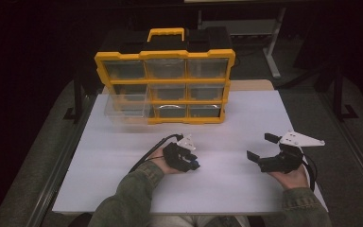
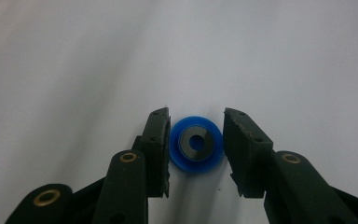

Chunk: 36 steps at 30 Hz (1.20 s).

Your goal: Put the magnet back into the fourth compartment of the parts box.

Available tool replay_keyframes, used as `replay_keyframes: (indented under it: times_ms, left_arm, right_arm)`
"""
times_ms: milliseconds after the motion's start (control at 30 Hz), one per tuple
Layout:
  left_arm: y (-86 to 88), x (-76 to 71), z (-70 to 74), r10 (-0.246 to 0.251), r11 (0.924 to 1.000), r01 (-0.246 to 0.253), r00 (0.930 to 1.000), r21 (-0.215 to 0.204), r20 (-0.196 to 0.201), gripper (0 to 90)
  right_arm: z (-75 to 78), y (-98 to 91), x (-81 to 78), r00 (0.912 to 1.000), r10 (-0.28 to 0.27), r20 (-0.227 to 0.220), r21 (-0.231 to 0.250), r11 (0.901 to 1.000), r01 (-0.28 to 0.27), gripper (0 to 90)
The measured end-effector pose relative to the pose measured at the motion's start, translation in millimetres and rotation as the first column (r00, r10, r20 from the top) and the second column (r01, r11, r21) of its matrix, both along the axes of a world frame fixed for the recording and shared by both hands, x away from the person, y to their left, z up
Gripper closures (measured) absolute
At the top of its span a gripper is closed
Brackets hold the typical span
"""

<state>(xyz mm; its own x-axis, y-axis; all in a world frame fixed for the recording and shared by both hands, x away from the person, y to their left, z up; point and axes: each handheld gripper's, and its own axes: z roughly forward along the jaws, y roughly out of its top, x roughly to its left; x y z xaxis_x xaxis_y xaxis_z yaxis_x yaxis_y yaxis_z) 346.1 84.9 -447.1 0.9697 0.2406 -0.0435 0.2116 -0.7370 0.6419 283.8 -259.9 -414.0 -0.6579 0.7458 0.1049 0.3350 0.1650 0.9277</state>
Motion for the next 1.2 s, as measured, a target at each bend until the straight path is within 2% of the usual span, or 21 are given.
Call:
replay_keyframes:
  times_ms: [467, 567, 800, 900, 1200]
  left_arm:
    - [3.7, 1.9, 3.6, -0.003, 0.9999, 0.003, 0.9997, 0.015, -0.023, 62.1]
    - [7.5, 2.6, 8.9, -0.001, 1.0, 0.001, 0.9992, 0.0, -0.039, 62.1]
    - [12.5, 0.8, 19.2, -0.004, 0.9999, 0.003, 0.9993, -0.01, -0.037, 62.1]
    - [14.8, -0.4, 22.8, -0.004, 0.9999, 0.003, 0.9988, -0.013, -0.048, 62.1]
    - [25.6, -1.8, 34.0, 0.013, 0.9996, -0.014, 0.9987, -0.025, -0.05, 62.1]
  right_arm:
    - [0.0, -0.5, -0.2, 1.0, -0.002, -0.001, 0.003, 1.0, 0.002, 0.0]
    - [-0.2, -0.3, 0.0, 1.0, 0.0, -0.003, 0.002, 1.0, 0.0, 0.0]
    - [-0.2, -0.5, -0.2, 1.0, -0.003, -0.002, 0.004, 1.0, 0.003, 0.0]
    - [-0.2, -0.6, -0.4, 1.0, -0.003, -0.003, 0.003, 1.0, 0.003, 0.0]
    - [-0.8, -0.5, -0.5, 1.0, -0.001, -0.006, 0.001, 1.0, 0.001, 0.0]
